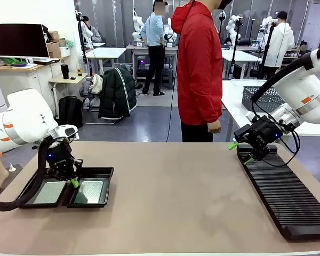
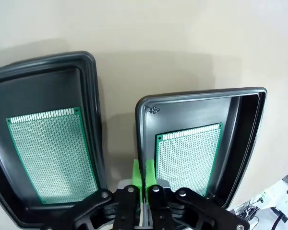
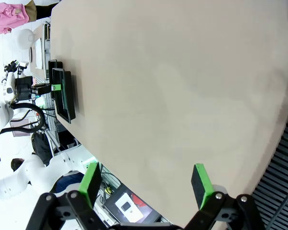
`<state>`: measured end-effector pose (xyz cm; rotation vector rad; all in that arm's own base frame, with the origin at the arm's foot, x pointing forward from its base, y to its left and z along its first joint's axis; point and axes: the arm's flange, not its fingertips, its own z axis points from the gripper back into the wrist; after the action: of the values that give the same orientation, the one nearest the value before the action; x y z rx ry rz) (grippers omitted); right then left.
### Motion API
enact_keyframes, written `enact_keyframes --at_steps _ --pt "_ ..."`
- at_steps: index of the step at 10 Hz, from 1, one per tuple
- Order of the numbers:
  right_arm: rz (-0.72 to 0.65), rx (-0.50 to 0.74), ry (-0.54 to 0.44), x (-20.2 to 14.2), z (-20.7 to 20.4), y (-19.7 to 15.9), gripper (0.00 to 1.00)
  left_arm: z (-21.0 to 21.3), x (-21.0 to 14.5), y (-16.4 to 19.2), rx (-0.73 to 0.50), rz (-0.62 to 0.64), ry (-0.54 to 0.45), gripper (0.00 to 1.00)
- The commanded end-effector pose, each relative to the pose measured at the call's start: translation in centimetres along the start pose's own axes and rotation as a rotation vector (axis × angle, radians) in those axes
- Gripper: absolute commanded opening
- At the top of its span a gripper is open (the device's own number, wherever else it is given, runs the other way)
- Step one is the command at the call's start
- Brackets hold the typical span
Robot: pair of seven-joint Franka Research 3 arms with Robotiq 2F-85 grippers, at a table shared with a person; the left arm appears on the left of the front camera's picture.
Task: Inspect and transfer BCBs to ESD trays.
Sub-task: Pick up the ESD tray and place it on the left side of the table.
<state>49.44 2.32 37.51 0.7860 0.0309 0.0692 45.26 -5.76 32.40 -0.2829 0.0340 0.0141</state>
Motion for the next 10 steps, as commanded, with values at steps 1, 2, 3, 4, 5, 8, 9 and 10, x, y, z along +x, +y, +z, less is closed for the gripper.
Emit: enact_keyframes --at_steps 1,2,3,4,5,8,9,10 --pt "-0.018 -0.014 -0.001 -0.1 0.1 0.3 1.00 -0.2 1.0 0.3 0.016 -0.018 -0.001 0.01" --pt "-0.018 -0.014 -0.001 -0.1 0.1 0.3 1.00 -0.5 1.2 0.4 0.014 -0.020 -0.002 0.01" --pt "-0.018 -0.014 -0.001 -0.1 0.1 0.3 1.00 -0.8 1.5 0.6 0.011 -0.012 -0.004 0.01" --pt "-0.018 -0.014 -0.001 -0.1 0.1 0.3 1.00 -1.1 1.6 0.6 0.011 -0.015 -0.001 0.01" --pt "-0.018 -0.014 -0.001 -0.1 0.1 0.3 1.00 -1.5 1.8 0.7 0.011 -0.015 -0.001 0.01" --pt "-0.018 -0.014 -0.001 -0.1 0.1 0.3 1.00 -2.0 1.9 0.4 0.014 -0.020 0.009 0.01" --pt "-0.018 -0.014 -0.001 -0.1 0.1 0.3 1.00 -1.8 1.6 0.3 0.008 0.006 0.016 0.01" --pt "-0.018 -0.014 -0.001 -0.1 0.1 0.3 1.00 -1.8 1.6 0.3 0.008 0.006 0.016 0.01"
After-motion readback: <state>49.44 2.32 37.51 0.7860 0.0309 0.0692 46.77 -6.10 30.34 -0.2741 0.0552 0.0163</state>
